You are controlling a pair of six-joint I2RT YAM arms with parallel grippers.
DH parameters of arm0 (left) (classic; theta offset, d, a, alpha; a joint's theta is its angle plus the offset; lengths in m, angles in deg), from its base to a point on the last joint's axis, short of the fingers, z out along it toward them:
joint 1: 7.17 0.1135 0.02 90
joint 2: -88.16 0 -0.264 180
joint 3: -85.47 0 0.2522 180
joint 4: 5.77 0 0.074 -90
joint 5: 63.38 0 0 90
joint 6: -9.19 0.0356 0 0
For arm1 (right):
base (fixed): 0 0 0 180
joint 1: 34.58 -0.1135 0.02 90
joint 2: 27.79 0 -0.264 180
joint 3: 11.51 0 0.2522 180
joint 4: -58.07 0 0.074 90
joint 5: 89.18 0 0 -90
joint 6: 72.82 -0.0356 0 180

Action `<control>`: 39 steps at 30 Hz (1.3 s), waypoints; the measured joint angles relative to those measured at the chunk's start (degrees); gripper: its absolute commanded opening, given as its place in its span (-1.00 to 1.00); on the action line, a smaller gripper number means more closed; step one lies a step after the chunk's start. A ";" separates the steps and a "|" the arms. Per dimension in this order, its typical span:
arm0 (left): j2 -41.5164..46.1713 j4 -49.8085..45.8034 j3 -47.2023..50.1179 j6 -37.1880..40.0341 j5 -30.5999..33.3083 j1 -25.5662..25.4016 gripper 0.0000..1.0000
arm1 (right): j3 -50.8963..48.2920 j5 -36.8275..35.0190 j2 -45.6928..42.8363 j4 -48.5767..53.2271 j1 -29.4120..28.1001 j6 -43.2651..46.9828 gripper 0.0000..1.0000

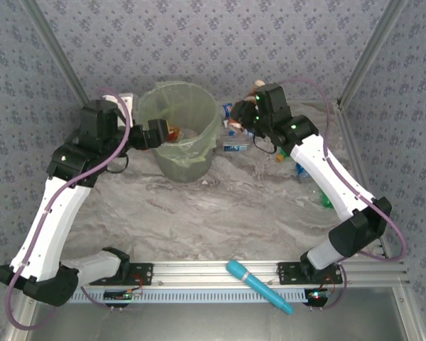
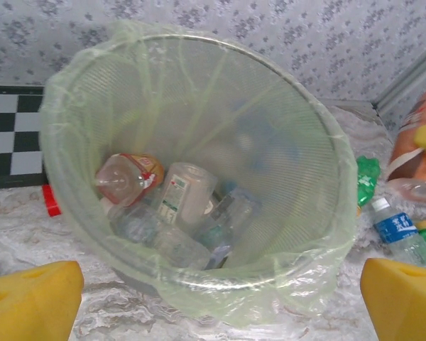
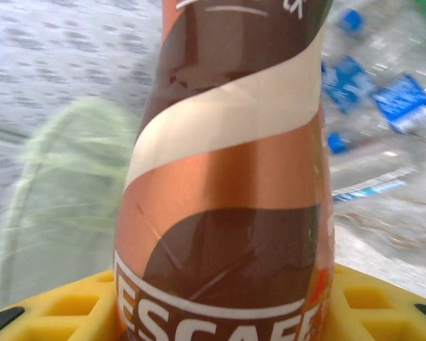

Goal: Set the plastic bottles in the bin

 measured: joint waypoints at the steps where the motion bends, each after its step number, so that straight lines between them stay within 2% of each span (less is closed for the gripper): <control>1: 0.42 0.00 0.15 -0.15 0.39 0.44 1.00 | 2.64 -0.20 0.98 -0.28 -1.14 0.17 0.04; 10: 3.39 -0.15 0.96 -0.37 2.78 1.55 0.99 | 23.61 0.55 15.61 0.00 -8.28 0.83 0.04; 21: 5.27 -0.46 1.90 -0.39 4.04 1.92 0.99 | 39.06 4.70 31.50 3.37 -13.11 0.13 0.05; 23: 5.60 -0.48 1.97 -0.37 4.20 1.99 1.00 | 39.80 5.38 32.76 3.72 -13.46 -0.13 0.19; 25: 5.92 -0.48 1.99 -0.39 4.39 1.99 1.00 | 40.13 6.03 33.44 4.46 -13.73 -0.39 0.48; 28: 6.29 -0.50 2.03 -0.39 4.42 2.01 0.99 | 40.15 6.73 33.62 5.35 -13.84 -0.94 0.57; 29: 6.36 -0.50 2.05 -0.39 4.42 2.12 1.00 | 40.22 6.75 33.62 5.55 -13.81 -0.94 0.63; 30: 6.40 -0.48 2.05 -0.42 4.42 2.14 1.00 | 40.35 6.82 33.62 5.68 -13.81 -0.90 0.81; 31: 6.45 -0.48 2.08 -0.50 4.42 2.14 1.00 | 40.46 6.84 33.62 5.77 -13.81 -0.68 0.86; 34: 6.45 -0.46 2.16 -0.74 4.39 2.19 0.99 | 40.61 6.71 33.57 5.95 -13.77 -0.46 0.88; 35: 6.45 -0.46 2.23 -0.79 4.39 2.25 0.99 | 40.63 6.60 33.57 6.05 -13.77 -0.33 0.99; 39: 6.45 -0.46 2.58 -0.81 4.37 2.25 0.99 | 40.63 6.03 33.44 6.86 -13.77 0.46 0.99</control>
